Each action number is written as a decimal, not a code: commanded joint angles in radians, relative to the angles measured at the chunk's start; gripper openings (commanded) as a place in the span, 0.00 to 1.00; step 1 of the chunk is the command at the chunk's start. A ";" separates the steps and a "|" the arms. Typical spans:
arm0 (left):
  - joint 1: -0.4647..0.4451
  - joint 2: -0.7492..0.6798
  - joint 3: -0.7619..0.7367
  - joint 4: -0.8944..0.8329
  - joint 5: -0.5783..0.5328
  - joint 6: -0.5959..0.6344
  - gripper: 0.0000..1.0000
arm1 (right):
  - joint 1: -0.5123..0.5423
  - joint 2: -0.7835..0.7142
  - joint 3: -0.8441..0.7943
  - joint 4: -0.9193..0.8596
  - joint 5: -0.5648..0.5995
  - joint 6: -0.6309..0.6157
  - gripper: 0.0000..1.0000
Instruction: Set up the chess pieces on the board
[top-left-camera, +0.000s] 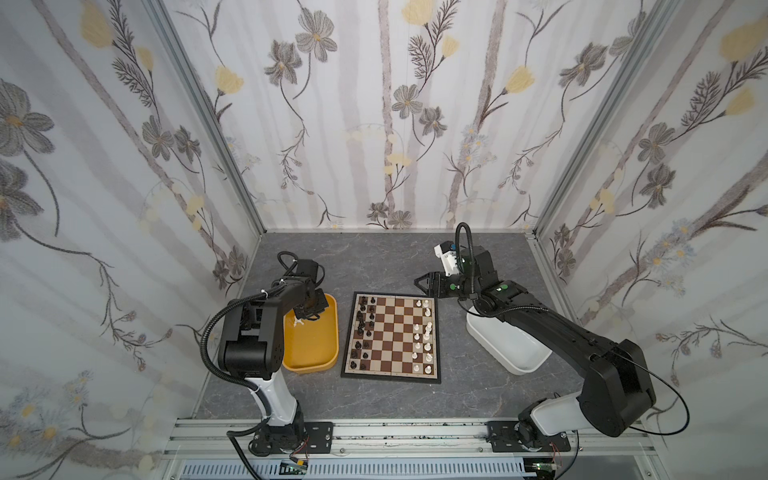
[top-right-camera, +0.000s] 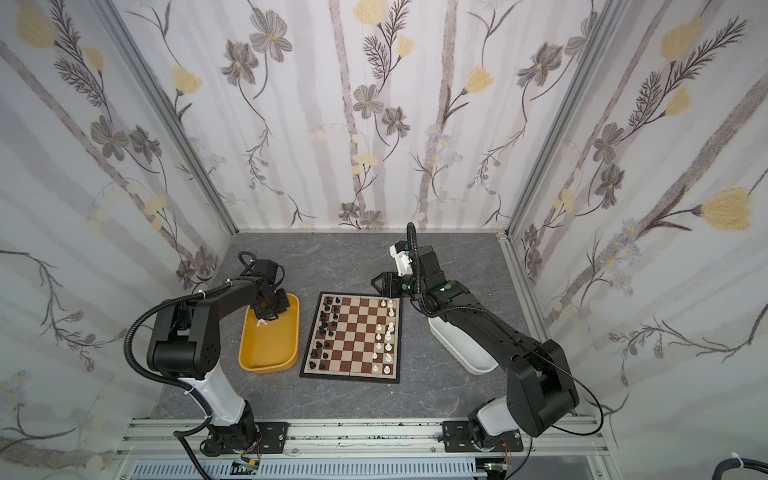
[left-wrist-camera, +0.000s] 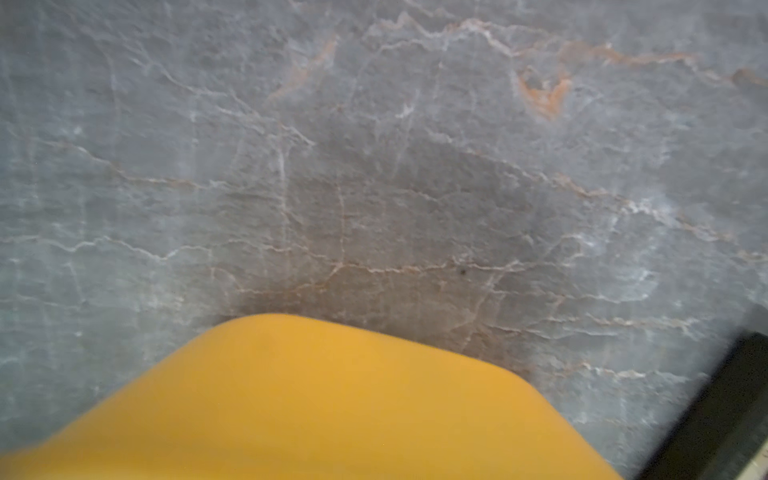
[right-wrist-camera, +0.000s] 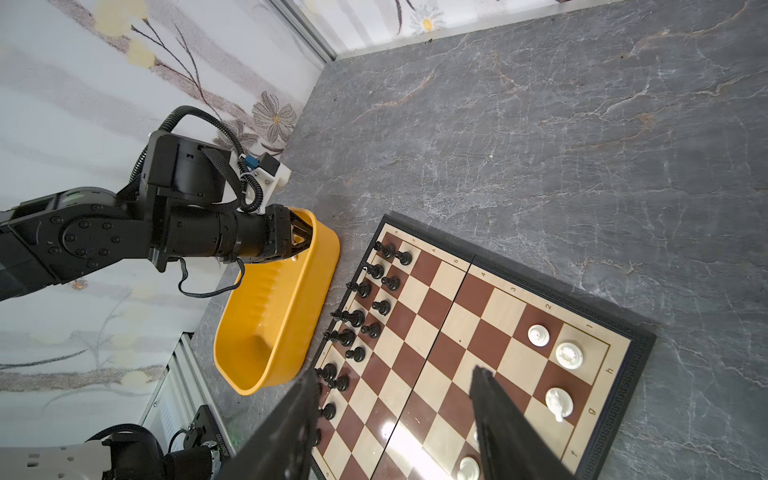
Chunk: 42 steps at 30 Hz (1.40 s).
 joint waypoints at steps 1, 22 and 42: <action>0.001 -0.026 -0.003 0.024 0.007 -0.026 0.27 | 0.000 -0.006 -0.006 0.046 -0.013 0.007 0.59; 0.076 -0.112 -0.019 -0.112 0.001 -0.147 0.35 | 0.000 -0.002 -0.011 0.056 -0.043 0.016 0.58; 0.118 -0.007 0.035 -0.096 0.017 -0.375 0.34 | -0.001 -0.007 -0.036 0.049 -0.063 0.010 0.58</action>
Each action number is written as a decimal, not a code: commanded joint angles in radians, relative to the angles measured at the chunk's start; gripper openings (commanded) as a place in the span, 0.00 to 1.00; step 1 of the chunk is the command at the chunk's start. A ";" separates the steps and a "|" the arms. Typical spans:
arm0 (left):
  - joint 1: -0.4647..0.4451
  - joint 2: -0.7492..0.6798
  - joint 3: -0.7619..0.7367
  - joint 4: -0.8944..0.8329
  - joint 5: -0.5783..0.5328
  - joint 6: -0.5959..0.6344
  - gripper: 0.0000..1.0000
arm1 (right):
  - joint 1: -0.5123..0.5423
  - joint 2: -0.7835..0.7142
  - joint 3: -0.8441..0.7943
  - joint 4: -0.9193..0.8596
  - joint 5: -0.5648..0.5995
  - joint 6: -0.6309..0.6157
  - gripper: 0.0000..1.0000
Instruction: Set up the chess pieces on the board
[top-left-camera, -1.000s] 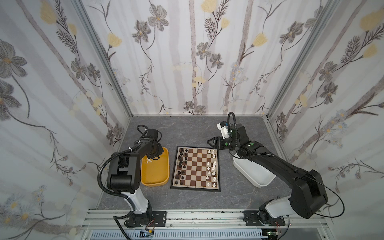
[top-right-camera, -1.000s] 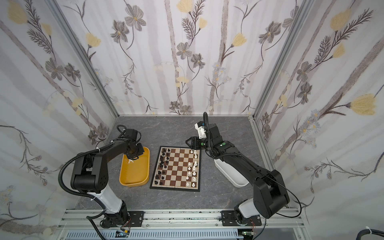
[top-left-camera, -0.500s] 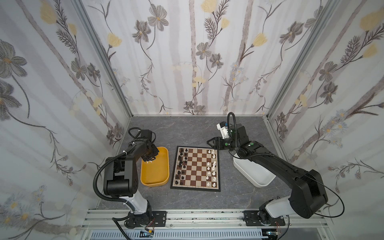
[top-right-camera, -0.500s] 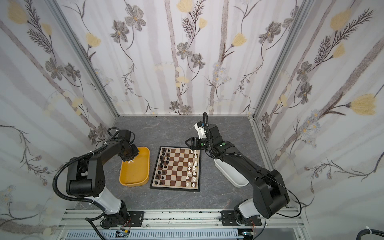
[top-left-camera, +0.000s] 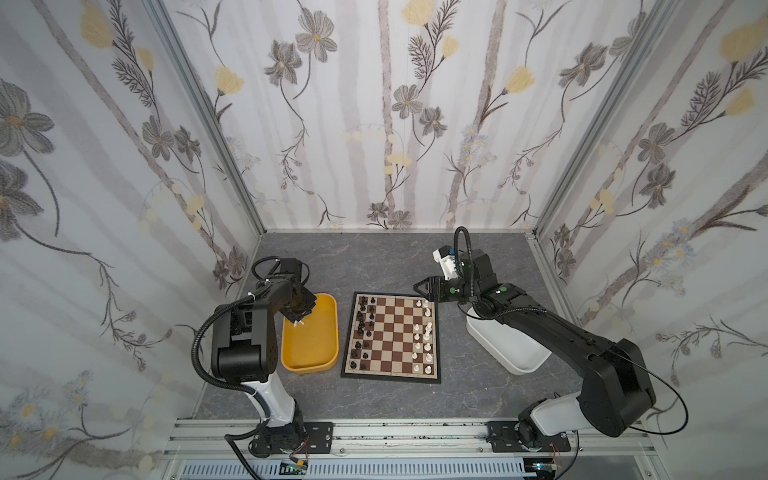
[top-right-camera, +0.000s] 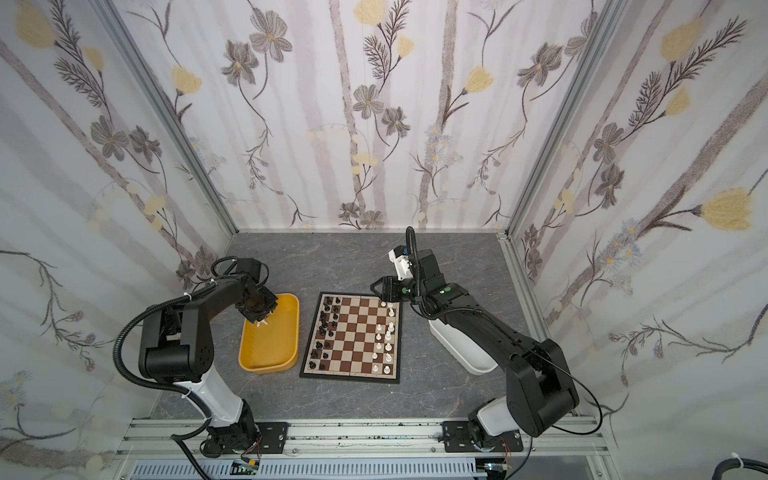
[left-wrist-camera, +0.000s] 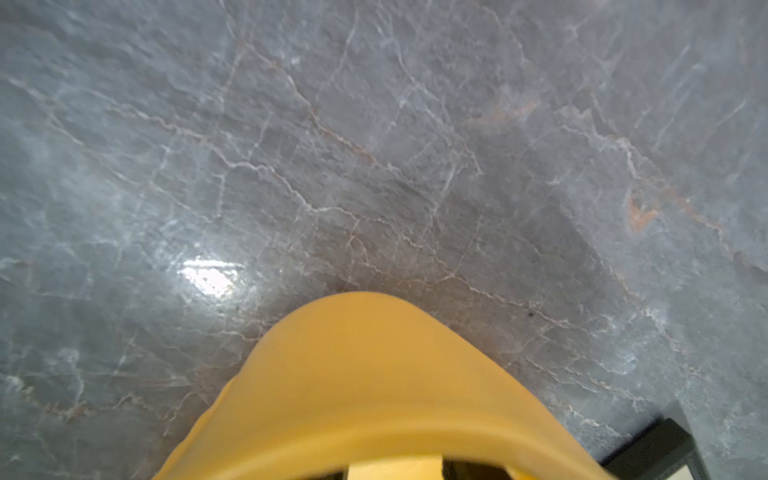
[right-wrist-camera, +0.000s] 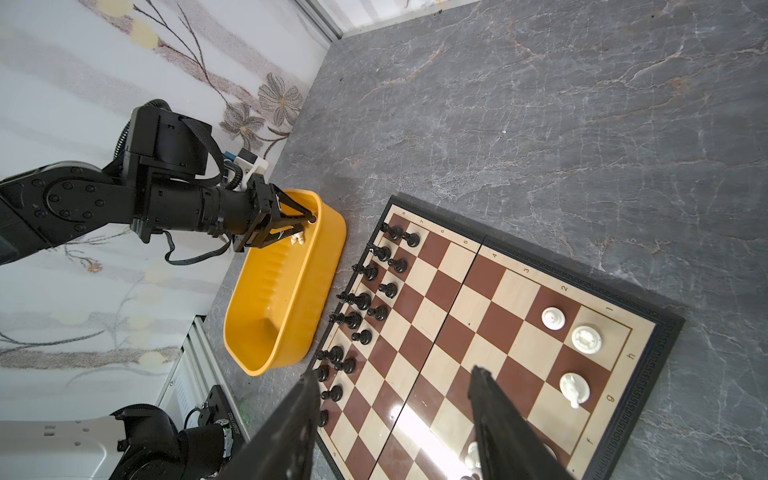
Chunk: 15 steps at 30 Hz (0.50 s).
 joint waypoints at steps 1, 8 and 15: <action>0.002 0.012 0.012 -0.018 -0.037 -0.049 0.34 | 0.000 -0.007 -0.002 0.044 -0.018 0.003 0.58; 0.006 0.053 0.044 -0.062 -0.041 -0.050 0.32 | 0.000 -0.007 -0.004 0.041 -0.021 0.000 0.57; 0.008 0.064 0.041 -0.076 -0.033 -0.048 0.27 | -0.001 -0.007 -0.010 0.044 -0.024 0.001 0.57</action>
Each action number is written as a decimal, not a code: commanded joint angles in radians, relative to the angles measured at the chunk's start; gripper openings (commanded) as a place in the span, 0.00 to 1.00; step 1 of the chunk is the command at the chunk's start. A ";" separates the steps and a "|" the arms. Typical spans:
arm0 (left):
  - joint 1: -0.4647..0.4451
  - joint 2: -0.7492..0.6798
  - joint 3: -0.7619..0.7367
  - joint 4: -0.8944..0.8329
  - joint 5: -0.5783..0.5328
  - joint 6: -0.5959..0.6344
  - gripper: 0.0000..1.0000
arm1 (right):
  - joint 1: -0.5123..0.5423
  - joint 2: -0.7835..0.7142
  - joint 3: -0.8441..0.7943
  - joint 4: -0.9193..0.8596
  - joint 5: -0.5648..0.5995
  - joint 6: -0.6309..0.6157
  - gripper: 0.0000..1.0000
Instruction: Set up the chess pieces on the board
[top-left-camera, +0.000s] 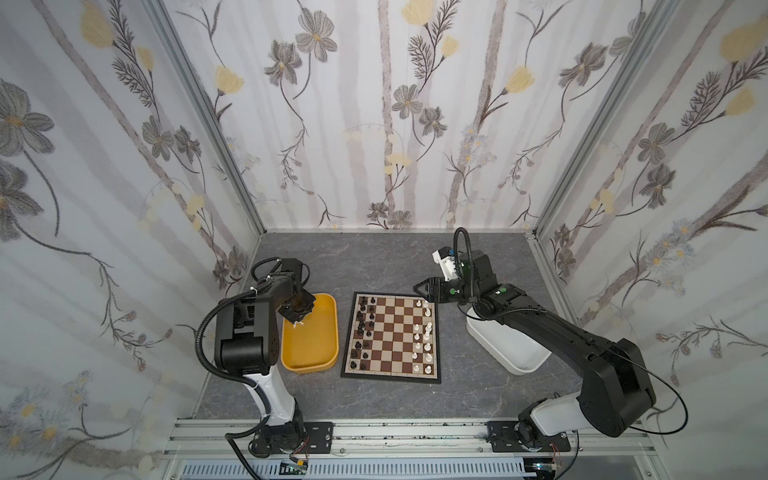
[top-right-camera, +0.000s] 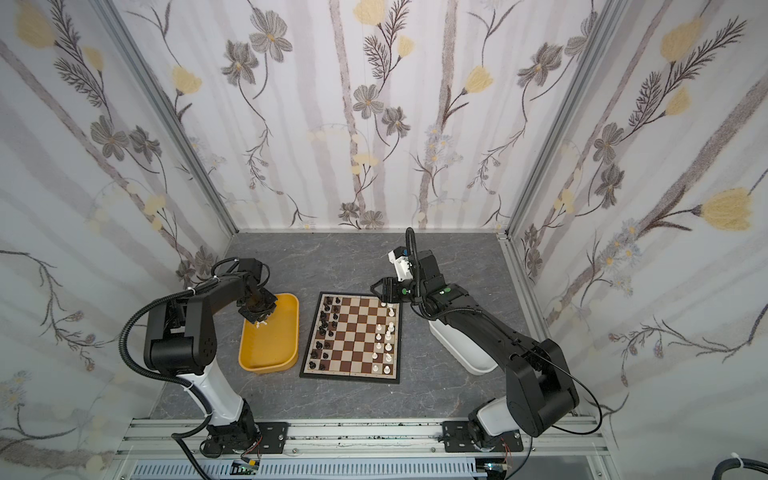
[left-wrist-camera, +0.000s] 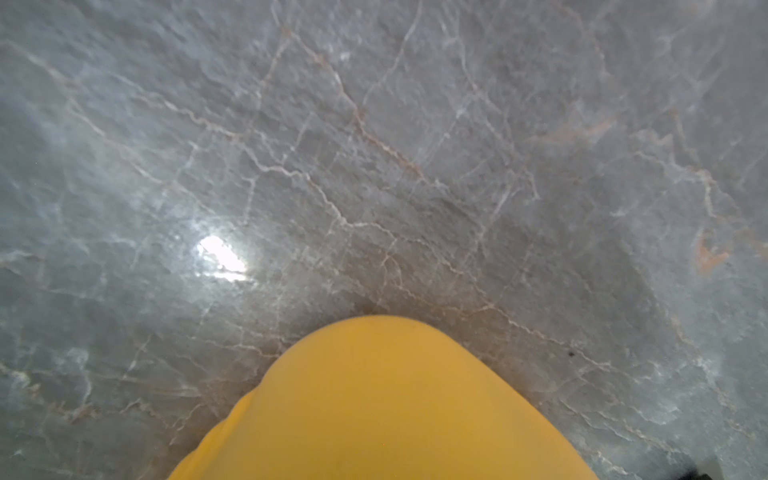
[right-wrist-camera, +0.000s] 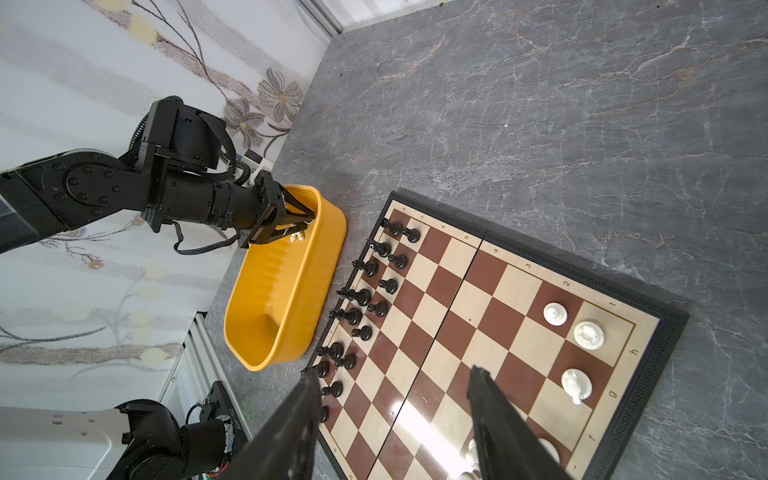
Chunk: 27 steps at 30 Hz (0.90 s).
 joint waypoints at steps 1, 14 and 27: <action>0.001 0.006 0.005 -0.034 -0.014 -0.004 0.27 | 0.000 -0.007 -0.003 0.042 -0.018 0.002 0.57; 0.002 0.001 -0.011 0.007 -0.032 0.085 0.19 | -0.004 -0.049 -0.006 0.039 -0.003 0.006 0.58; -0.126 -0.429 -0.104 0.022 0.092 0.365 0.12 | -0.061 -0.126 0.018 0.065 -0.006 0.079 0.77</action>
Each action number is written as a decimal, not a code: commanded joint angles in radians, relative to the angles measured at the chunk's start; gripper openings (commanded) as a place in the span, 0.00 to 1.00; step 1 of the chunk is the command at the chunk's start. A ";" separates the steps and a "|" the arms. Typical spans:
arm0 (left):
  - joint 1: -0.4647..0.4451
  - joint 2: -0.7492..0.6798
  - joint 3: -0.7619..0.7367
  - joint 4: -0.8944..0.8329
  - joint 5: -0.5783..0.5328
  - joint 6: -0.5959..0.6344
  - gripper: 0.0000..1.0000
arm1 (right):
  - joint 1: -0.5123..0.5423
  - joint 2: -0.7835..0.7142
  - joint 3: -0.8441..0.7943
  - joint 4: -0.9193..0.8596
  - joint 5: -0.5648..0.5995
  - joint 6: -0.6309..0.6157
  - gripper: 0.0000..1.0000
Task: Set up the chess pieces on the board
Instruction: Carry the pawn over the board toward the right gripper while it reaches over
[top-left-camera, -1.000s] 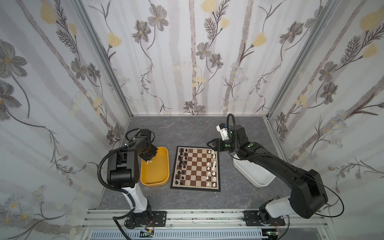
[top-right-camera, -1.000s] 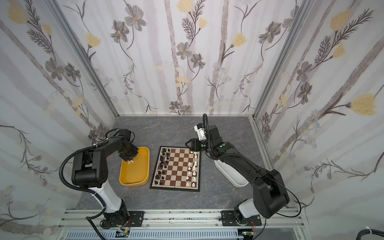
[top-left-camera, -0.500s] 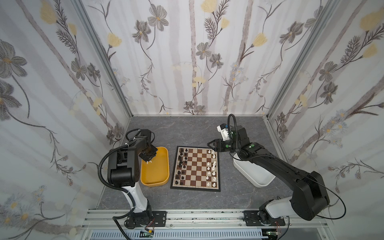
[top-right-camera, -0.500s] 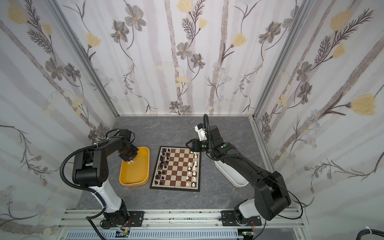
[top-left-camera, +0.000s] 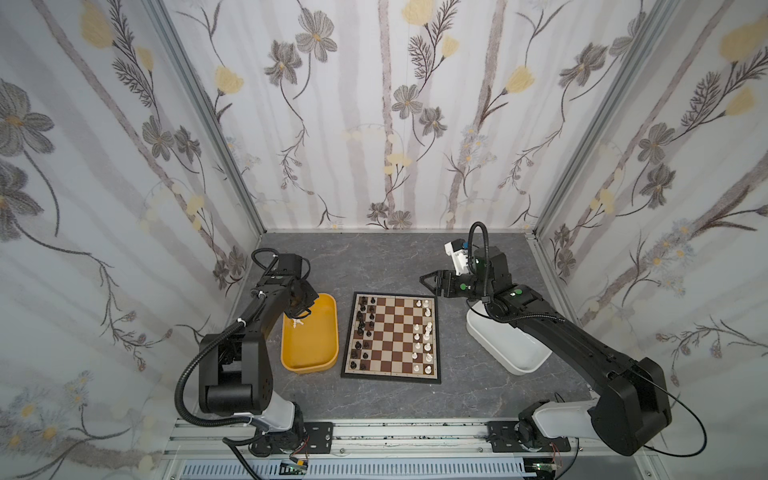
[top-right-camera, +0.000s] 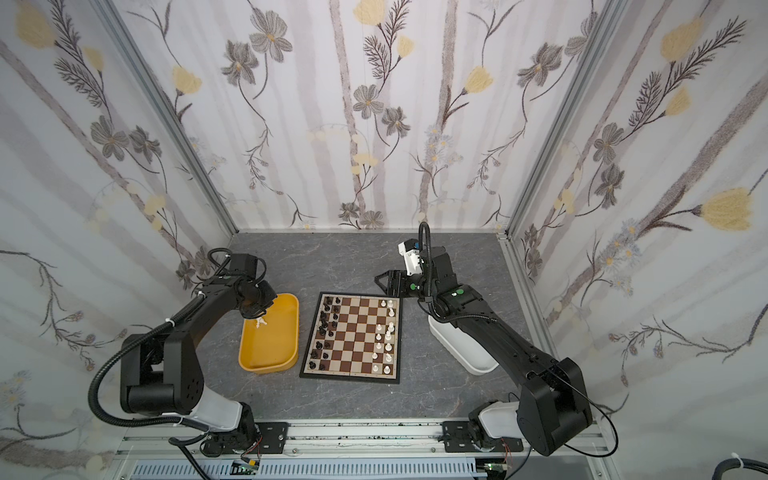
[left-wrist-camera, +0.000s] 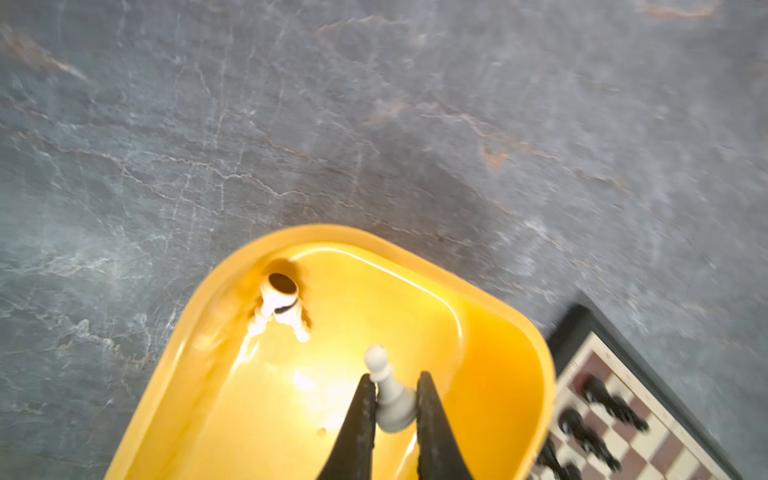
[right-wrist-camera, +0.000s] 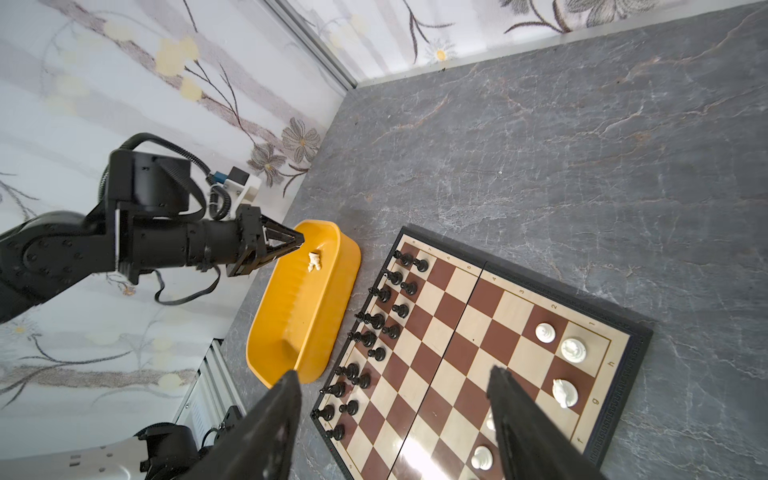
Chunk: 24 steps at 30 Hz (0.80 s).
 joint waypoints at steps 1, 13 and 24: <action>-0.067 -0.107 -0.029 0.042 0.093 0.163 0.13 | -0.017 -0.018 0.015 0.072 -0.013 0.046 0.79; -0.483 -0.307 -0.268 0.827 0.325 0.678 0.15 | 0.003 0.054 0.192 -0.007 -0.008 0.103 0.76; -0.593 -0.226 -0.286 0.910 0.345 0.895 0.15 | 0.199 0.258 0.473 -0.379 0.095 -0.082 0.57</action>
